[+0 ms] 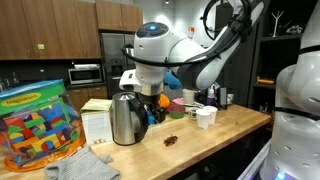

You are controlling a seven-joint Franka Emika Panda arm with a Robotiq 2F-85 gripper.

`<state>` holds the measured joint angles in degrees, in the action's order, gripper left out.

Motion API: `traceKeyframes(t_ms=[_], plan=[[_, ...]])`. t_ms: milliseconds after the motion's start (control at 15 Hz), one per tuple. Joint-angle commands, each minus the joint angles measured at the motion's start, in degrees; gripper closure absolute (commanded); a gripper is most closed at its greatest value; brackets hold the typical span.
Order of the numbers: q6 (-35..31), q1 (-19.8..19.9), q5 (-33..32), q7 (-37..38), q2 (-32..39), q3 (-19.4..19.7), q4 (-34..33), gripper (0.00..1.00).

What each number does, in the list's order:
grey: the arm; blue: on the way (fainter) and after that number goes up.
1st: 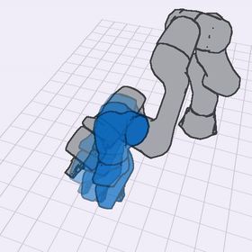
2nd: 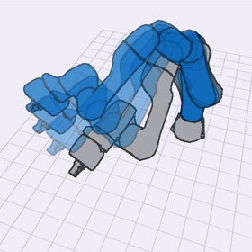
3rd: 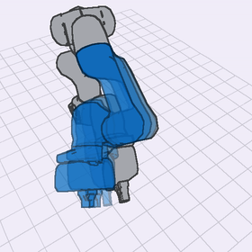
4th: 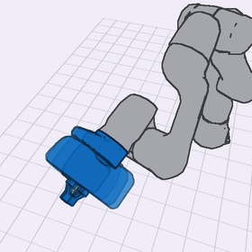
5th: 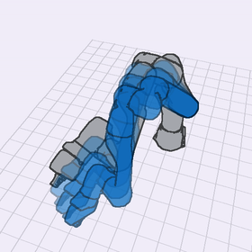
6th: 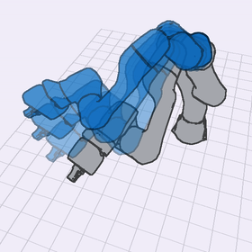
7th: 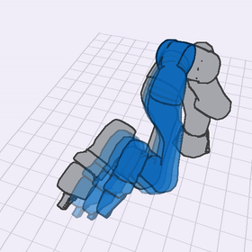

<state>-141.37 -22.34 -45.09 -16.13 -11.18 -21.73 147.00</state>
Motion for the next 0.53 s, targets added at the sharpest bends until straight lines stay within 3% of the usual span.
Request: traceKeyframes(t_ms=[0, 467], plan=[[0.82, 0.44, -1.7, 1.44, 1.26, -0.37, -1.02, 0.0], [0.35, 0.3, -0.78, 1.34, 2.77, -0.25, -0.63, 0.0]])
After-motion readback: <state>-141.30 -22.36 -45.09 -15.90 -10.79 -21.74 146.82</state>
